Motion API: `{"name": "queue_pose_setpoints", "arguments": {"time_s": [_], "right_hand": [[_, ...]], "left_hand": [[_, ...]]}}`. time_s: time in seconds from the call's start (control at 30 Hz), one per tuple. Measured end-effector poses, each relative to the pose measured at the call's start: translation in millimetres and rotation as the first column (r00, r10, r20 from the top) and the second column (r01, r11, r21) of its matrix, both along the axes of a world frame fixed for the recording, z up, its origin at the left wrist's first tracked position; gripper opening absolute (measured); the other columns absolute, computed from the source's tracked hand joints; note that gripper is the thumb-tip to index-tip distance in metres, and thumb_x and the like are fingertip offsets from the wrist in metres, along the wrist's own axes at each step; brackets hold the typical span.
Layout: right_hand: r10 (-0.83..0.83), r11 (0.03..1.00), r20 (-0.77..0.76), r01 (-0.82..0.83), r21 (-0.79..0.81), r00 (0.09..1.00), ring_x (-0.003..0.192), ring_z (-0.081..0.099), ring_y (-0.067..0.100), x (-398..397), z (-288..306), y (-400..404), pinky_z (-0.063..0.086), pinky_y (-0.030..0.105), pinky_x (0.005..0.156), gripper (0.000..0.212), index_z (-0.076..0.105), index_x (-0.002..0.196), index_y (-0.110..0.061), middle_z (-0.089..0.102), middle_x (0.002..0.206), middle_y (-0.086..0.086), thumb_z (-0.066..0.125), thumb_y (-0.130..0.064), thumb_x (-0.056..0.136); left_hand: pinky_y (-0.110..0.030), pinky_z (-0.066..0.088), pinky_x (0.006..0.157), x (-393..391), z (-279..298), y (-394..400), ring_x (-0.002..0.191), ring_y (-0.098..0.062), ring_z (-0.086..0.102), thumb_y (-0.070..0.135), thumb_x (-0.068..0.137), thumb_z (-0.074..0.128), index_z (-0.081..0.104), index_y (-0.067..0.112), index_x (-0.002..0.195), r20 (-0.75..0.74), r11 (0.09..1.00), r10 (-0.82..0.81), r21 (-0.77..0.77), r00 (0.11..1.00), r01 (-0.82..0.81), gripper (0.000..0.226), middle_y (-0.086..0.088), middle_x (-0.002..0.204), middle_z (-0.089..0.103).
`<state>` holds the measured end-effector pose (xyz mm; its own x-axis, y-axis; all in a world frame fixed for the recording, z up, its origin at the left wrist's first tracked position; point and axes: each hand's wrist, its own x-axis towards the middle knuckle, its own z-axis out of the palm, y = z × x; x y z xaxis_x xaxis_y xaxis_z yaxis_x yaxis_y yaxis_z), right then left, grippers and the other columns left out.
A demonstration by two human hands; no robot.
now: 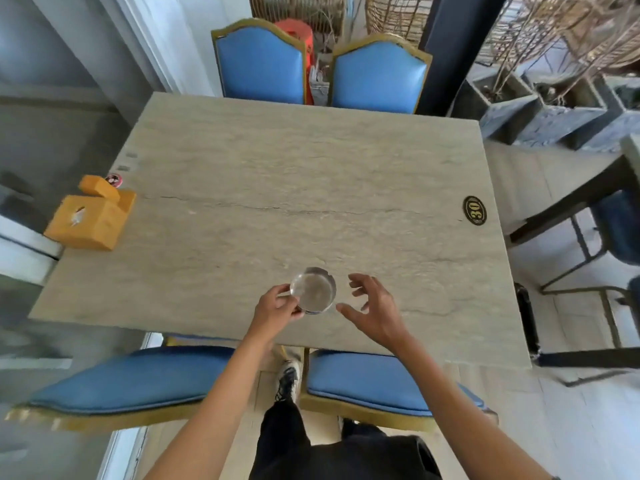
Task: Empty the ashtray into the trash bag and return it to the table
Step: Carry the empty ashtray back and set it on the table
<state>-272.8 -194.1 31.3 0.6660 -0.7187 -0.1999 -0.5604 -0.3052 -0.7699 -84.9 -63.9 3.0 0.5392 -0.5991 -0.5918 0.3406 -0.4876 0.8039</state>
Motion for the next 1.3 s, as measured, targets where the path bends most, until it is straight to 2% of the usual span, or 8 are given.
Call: {"name": "queue_pose_setpoints", "arguments": {"time_s": [0.2,0.3,0.6,0.73,0.87,1.0,1.13,1.3], "right_hand": [[-0.157,0.988,-0.059,0.157,-0.009,0.986,0.102,0.064,0.014,24,-2,21,0.054,0.020,0.071,0.049,0.061,0.129,-0.012,0.063,0.124,0.007,0.077,-0.031,0.087],[-0.241,0.970,-0.085,0.241,-0.015,0.967,0.103,0.063,0.013,35,-1,26,0.055,0.025,0.075,0.046,0.061,0.129,-0.013,0.062,0.124,0.005,0.075,-0.030,0.088],[-0.370,0.927,-0.111,0.374,0.024,0.923,0.100,0.063,0.008,75,-20,14,0.048,0.011,0.069,0.036,0.065,0.122,-0.016,0.064,0.118,-0.002,0.074,-0.027,0.089],[-0.384,0.921,-0.104,0.388,0.024,0.918,0.100,0.063,0.010,96,-31,-2,0.051,0.015,0.070,0.036,0.065,0.122,-0.015,0.065,0.116,-0.001,0.073,-0.025,0.089],[-0.335,0.942,-0.133,0.334,-0.027,0.933,0.110,0.063,0.019,118,-39,-18,0.057,0.037,0.085,0.041,0.059,0.131,-0.015,0.062,0.124,0.003,0.069,-0.026,0.092],[-0.289,0.957,-0.227,0.282,-0.064,0.930,0.132,0.051,0.027,134,-46,-28,0.045,0.040,0.104,0.050,0.045,0.146,-0.013,0.053,0.141,0.009,0.058,-0.024,0.099],[-0.282,0.959,-0.265,0.278,-0.053,0.922,0.135,0.047,0.028,140,-49,-31,0.042,0.039,0.106,0.054,0.041,0.148,-0.012,0.051,0.144,0.009,0.059,-0.024,0.099],[-0.259,0.966,-0.274,0.253,-0.058,0.926,0.137,0.046,0.028,150,-54,-36,0.043,0.040,0.110,0.056,0.040,0.148,-0.010,0.049,0.146,0.010,0.061,-0.023,0.097]], "left_hand": [[-0.026,0.062,0.073,47,-29,-14,0.103,-0.029,0.070,0.007,0.093,0.062,0.052,0.003,0.133,-0.017,0.993,-0.090,0.075,0.996,0.091,0.041,-0.018,0.122,0.062],[-0.030,0.062,0.079,62,-47,-24,0.103,-0.028,0.069,0.007,0.093,0.063,0.054,0.003,0.132,-0.042,0.986,-0.128,0.105,0.991,0.131,0.040,-0.017,0.123,0.062],[-0.039,0.060,0.087,101,-83,-73,0.106,-0.028,0.065,0.005,0.094,0.059,0.057,-0.002,0.126,-0.058,0.987,-0.063,0.146,0.996,0.071,0.032,-0.022,0.120,0.061],[-0.039,0.061,0.081,118,-86,-103,0.080,-0.017,0.068,0.007,0.093,0.058,0.064,-0.003,0.114,0.050,0.990,-0.018,0.141,0.999,0.010,0.024,-0.019,0.110,0.066],[-0.043,0.063,0.069,132,-86,-122,0.075,-0.026,0.075,0.012,0.091,0.054,0.064,0.008,0.091,0.216,0.976,-0.115,0.209,0.970,0.069,0.011,-0.002,0.079,0.068],[-0.035,0.046,0.061,139,-87,-129,0.073,-0.030,0.064,0.016,0.087,0.057,0.057,0.008,0.078,0.420,0.952,-0.267,0.256,0.868,0.169,0.012,-0.007,0.075,0.065],[-0.029,0.042,0.088,135,-88,-126,0.120,-0.027,0.046,0.046,0.075,0.074,0.049,0.003,0.129,0.488,0.916,-0.394,0.284,0.779,0.285,0.073,-0.011,0.125,0.051],[-0.037,0.048,0.095,127,-93,-130,0.127,-0.029,0.035,0.062,0.056,0.081,0.023,0.010,0.149,0.637,0.802,-0.593,0.410,0.493,0.435,0.121,-0.014,0.140,0.035]]}}
